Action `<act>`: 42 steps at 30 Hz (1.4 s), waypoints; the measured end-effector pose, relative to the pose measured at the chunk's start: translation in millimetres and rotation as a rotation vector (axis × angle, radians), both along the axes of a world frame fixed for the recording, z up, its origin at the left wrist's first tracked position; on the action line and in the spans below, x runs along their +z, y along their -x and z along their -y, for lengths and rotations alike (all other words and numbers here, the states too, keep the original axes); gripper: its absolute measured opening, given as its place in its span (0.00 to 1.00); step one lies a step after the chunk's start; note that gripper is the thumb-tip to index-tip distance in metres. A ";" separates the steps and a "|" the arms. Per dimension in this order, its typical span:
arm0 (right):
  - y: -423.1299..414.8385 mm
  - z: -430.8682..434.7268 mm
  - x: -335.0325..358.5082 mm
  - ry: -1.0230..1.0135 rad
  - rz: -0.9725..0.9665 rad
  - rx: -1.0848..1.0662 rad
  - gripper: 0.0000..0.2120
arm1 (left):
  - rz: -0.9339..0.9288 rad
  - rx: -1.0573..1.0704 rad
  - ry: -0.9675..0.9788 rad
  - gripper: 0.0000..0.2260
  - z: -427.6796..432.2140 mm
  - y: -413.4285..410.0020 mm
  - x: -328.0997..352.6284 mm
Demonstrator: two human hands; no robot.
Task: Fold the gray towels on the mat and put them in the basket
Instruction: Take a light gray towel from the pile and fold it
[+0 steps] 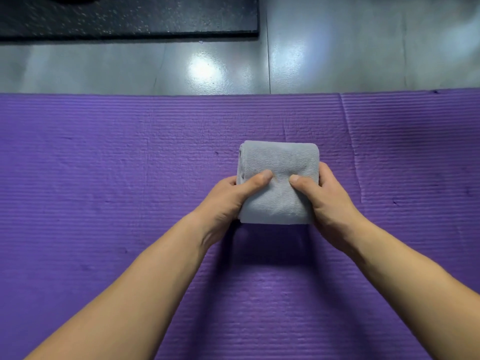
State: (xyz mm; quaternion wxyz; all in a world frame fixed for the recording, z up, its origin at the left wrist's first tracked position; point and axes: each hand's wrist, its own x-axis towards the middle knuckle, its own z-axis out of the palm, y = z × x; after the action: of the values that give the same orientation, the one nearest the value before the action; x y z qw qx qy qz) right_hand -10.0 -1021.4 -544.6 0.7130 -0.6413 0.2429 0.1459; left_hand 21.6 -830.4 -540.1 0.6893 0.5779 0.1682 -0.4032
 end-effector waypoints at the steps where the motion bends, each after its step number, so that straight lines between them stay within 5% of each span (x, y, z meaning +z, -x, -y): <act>1: 1.4 -3.6 1.7 0.018 0.005 0.009 0.25 | 0.006 0.025 0.016 0.24 -1.9 3.2 0.8; 5: 17.8 -25.7 20.6 0.078 0.006 0.057 0.27 | -0.003 0.137 0.097 0.21 -16.9 22.4 15.3; 8: 39.0 -45.6 51.6 0.096 -0.001 0.105 0.26 | -0.031 0.278 0.037 0.36 -35.1 46.4 40.8; 11: 61.9 -62.4 97.8 0.100 -0.010 0.158 0.26 | -0.022 0.332 -0.046 0.34 -52.1 74.5 83.9; 19: 93.7 -111.7 277.2 0.099 0.013 0.369 0.23 | 0.002 0.466 -0.104 0.27 -105.5 131.5 263.1; 28: 98.9 -192.7 448.9 0.089 0.094 0.709 0.33 | 0.056 0.725 -0.211 0.30 -187.0 184.7 440.6; 42: 131.8 -485.2 538.2 0.068 0.136 0.921 0.30 | 0.027 1.016 -0.330 0.28 -458.8 258.3 543.7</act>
State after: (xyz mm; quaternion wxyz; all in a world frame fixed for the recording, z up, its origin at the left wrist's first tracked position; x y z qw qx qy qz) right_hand -141.8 -536.2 -6.4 0.5668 -0.7135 -0.1100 0.3968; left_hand -236.7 -371.6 3.6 0.6998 0.5293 0.4792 0.0205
